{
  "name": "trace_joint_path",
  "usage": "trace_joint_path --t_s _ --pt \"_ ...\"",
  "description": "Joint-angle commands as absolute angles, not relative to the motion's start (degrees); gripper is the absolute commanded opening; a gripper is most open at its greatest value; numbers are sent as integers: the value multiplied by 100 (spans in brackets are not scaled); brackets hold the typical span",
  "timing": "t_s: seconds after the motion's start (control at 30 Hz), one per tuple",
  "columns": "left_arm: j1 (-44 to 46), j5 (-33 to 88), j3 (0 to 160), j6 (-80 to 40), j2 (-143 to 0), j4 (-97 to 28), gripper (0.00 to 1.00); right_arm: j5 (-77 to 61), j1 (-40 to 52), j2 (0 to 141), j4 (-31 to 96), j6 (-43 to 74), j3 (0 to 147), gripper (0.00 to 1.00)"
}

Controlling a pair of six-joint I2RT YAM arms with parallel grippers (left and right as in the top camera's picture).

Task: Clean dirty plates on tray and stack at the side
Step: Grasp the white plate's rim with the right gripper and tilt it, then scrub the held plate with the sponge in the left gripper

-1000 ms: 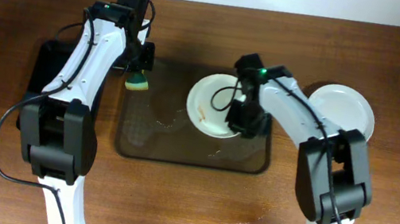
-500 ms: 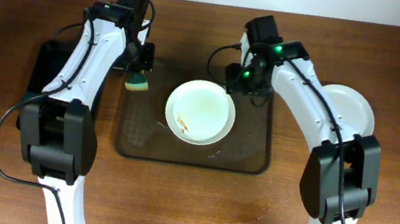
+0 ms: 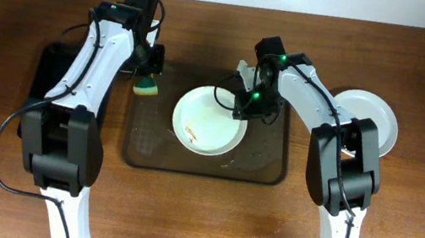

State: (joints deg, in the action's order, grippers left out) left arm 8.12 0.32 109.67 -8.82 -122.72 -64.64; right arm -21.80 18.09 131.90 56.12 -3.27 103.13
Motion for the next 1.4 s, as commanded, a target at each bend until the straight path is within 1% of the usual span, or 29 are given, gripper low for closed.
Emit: trace_joint_path --t_s 0.0,0.03,0.17,0.23,0.3,0.4,0.43,0.47,0.5,0.53,0.63,0.67,0.7,0.77,0.8,0.9,1.13,1.27,1.37 --pt "810 117 10986 -788 -12116 -6451 1 -2340 1837 13262 5557 1007 10309 7" --pt "810 117 10986 -788 -12116 -6453 0 -2340 1850 13262 5518 1295 10261 4" --pt "812 117 10975 -788 -12116 -6449 1 -2335 1988 13262 5376 2285 9889 4" --pt "812 117 10975 -788 -12116 -6453 0 -2338 1990 13262 5367 3105 9618 4" --pt "814 119 10975 -788 -12116 -6455 0 -2349 1990 13262 5290 3354 9428 4" --pt "825 134 10954 -788 -12116 -6455 0 -2423 1986 13257 5271 3352 9419 4" --pt "825 137 10954 -786 -12116 -6455 0 -2497 1981 13257 5210 3350 9419 12" --pt "825 139 10954 -788 -12116 -6453 0 -2515 1981 13257 5162 3350 9419 23" --pt "825 163 10954 -786 -12116 -6453 1 -2512 1981 13257 5087 3352 9419 31" --pt "823 228 10954 -786 -12116 -6453 1 -2512 1981 13257 4991 3352 9419 37" --pt "825 390 10954 -784 -12116 -6451 0 -2510 1981 13260 4685 3354 9417 38" --pt "825 390 10954 -784 -12116 -6451 1 -2510 1981 13260 4593 3354 9417 36" --pt "836 390 10951 -784 -12119 -6451 1 -2508 1981 13260 4554 3356 9417 28" --pt "864 392 10934 -784 -12127 -6449 1 -2504 1981 13260 4543 3356 9417 15" --pt "893 399 10888 -753 -12127 -6427 0 -2488 1986 13260 4543 3356 9417 4" --pt "974 816 10694 -355 -12127 -6254 1 -2486 1986 13260 4556 3354 9415 4" --pt "1052 1068 10049 -357 -12127 -5717 0 -2488 1986 13260 4556 3356 9402 4" --pt "1225 1070 9413 -384 -12127 -4825 1 -2491 1988 13260 4556 3356 9402 4" --pt "1372 917 8792 -497 -12140 -3907 0 -2491 1988 13260 4558 3356 9402 4"
